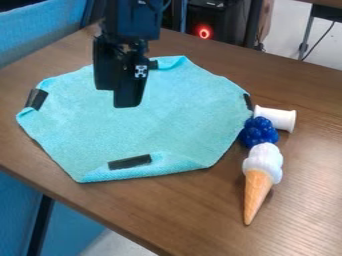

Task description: Fold the cloth from the bottom left to the top right

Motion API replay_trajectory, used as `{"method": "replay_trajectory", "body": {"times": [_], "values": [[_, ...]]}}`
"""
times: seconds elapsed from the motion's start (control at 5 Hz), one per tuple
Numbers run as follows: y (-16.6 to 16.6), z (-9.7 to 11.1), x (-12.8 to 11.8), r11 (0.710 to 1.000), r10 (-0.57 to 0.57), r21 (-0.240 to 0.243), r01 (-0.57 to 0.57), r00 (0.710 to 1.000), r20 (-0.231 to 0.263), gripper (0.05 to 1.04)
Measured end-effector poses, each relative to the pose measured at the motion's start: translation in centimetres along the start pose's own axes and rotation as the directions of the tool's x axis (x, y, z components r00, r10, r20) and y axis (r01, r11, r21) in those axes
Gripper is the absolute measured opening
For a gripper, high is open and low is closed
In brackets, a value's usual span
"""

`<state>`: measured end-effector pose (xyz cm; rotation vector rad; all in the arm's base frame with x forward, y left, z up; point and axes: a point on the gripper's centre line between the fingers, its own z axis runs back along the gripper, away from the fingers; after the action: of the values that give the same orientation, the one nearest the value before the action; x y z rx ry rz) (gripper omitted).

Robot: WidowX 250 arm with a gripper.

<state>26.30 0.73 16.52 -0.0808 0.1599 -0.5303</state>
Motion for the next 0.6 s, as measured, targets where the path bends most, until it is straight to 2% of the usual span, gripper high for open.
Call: {"method": "replay_trajectory", "body": {"times": [0.2,0.4,0.6], "values": [[0.1,-0.9,0.1,1.000,0.010,-0.020,-0.010,1.000,-0.029,1.001],[2.3,-0.6,-1.5,0.982,0.185,-0.033,-0.185,0.983,-0.006,1.001],[2.3,-0.7,-1.5,0.979,0.198,-0.043,-0.198,0.980,-0.003,1.001]]}}
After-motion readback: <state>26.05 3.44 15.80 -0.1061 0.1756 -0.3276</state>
